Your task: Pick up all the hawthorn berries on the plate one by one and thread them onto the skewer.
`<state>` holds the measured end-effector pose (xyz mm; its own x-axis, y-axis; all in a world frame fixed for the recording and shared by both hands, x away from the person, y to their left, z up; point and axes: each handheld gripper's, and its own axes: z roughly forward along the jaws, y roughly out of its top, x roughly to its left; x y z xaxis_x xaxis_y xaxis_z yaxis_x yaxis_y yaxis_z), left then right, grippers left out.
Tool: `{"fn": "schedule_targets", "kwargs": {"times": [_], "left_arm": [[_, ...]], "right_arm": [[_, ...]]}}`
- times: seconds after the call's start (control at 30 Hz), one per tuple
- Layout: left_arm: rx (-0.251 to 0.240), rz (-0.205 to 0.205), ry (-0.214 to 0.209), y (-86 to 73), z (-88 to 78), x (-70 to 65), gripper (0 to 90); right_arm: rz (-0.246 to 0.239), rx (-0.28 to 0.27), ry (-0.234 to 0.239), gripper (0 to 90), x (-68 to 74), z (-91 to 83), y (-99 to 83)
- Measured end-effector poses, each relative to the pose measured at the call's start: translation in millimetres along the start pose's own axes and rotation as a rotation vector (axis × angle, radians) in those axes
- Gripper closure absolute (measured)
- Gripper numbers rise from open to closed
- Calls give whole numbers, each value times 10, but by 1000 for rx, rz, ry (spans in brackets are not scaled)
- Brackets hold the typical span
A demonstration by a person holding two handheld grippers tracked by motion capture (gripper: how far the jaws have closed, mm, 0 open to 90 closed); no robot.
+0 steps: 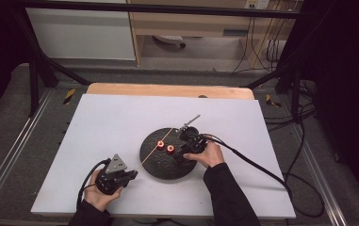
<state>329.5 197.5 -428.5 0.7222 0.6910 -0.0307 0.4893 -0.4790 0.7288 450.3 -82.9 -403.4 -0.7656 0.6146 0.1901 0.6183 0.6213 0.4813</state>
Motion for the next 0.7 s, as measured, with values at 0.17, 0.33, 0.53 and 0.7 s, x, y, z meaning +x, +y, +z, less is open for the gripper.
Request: {"fn": "schedule_targets", "kwargs": {"times": [0.17,0.33,0.53,0.7], "left_arm": [[3,0,0,1,5,2,884],[5,2,0,1,10,0,884],[7,2,3,-2,10,1,884],[12,2,4,-5,14,1,884]], "right_arm": [[17,25,11,513,-11,35,4],[19,56,17,541,-38,73,10],[24,66,24,571,-40,106,22],[18,71,13,596,-48,125,20]]}}
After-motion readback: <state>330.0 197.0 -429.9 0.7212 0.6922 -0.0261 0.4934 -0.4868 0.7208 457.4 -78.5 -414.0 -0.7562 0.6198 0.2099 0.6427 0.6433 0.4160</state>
